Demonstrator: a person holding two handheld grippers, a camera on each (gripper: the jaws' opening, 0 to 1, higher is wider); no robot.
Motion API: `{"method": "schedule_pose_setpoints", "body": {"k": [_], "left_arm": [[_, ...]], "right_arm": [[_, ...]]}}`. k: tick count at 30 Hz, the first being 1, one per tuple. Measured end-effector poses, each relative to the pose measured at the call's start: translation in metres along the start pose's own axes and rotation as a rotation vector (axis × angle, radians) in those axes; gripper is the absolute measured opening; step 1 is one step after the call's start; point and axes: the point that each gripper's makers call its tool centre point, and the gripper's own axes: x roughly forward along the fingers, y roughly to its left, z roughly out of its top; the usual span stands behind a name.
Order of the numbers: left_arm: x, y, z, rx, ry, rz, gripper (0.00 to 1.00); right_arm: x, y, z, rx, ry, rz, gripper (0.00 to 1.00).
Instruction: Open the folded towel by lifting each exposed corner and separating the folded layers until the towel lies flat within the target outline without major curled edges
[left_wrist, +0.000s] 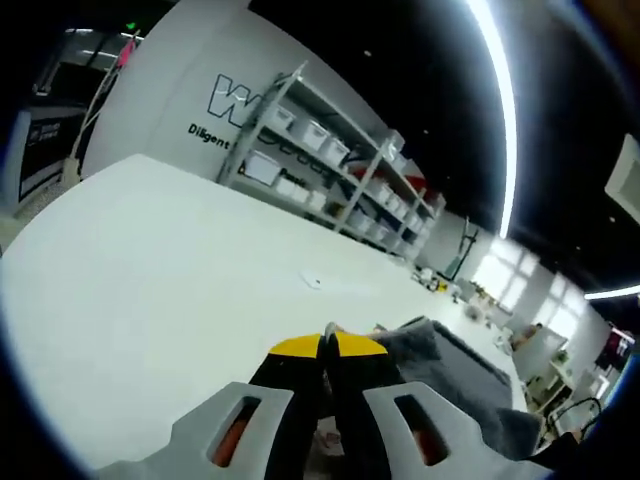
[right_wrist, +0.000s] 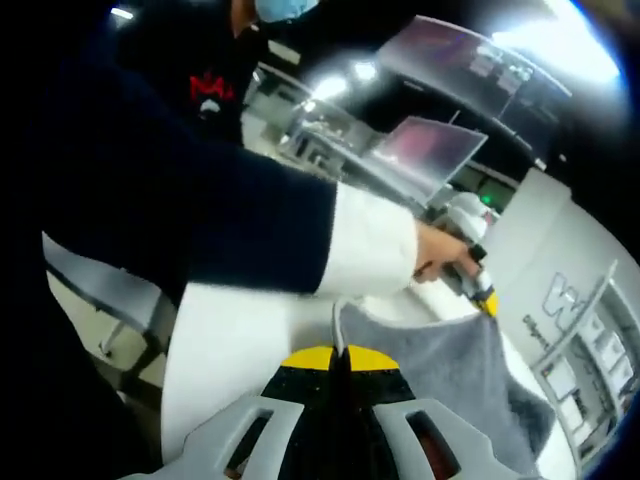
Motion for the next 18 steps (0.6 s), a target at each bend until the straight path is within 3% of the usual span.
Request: {"method": "schedule_pose_setpoints", "body": {"k": [4, 12, 18], "left_arm": [[-0.001, 0.012, 0.006, -0.022, 0.003, 0.004, 0.02], [-0.007, 0.007, -0.016, 0.000, 0.035, 0.066, 0.02], [-0.005, 0.013, -0.013, 0.022, 0.031, 0.090, 0.02]], "right_arm": [[0.004, 0.001, -0.001, -0.011, 0.009, 0.005, 0.00], [-0.002, -0.002, -0.003, 0.019, 0.006, -0.008, 0.00], [-0.001, 0.002, -0.002, -0.014, 0.007, -0.006, 0.00]]}}
